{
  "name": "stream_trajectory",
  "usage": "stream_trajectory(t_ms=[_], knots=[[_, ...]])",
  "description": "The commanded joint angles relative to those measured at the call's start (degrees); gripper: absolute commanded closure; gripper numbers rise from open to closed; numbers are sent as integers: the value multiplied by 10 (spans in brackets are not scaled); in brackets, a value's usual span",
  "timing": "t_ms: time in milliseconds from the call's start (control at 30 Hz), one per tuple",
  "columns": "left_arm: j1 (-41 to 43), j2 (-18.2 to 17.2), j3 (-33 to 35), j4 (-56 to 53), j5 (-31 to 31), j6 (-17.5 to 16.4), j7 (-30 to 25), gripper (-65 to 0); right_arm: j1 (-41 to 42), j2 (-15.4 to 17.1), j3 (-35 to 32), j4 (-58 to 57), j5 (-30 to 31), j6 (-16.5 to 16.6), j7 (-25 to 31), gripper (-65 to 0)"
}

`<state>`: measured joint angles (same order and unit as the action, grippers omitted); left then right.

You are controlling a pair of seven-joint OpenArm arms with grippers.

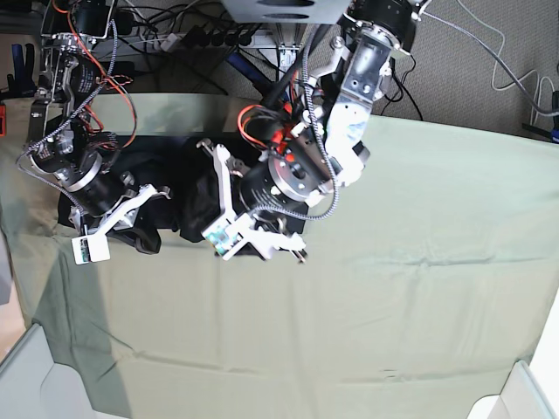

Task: Fold the T-shirt properly
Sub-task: 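Lift the strip end with the left gripper and fold it toward the right gripper, then move the right gripper to the other strip end and grasp it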

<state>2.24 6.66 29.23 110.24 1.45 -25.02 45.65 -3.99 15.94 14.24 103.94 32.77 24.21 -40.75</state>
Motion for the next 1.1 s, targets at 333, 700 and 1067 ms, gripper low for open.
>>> stream_trajectory(t_ms=[333,700,1067], knots=[[-2,-59,-78,12,3,28,-2,-252,25,35,4,11,-10,39,19,0],[66,-144,-159,12,-53,-3,9,-23,42,35,16,10,-64,28,21,0],[86,-184,-207,12,-110,-3,9,-24,47,136,210,-44,-48,-20,-5,0]])
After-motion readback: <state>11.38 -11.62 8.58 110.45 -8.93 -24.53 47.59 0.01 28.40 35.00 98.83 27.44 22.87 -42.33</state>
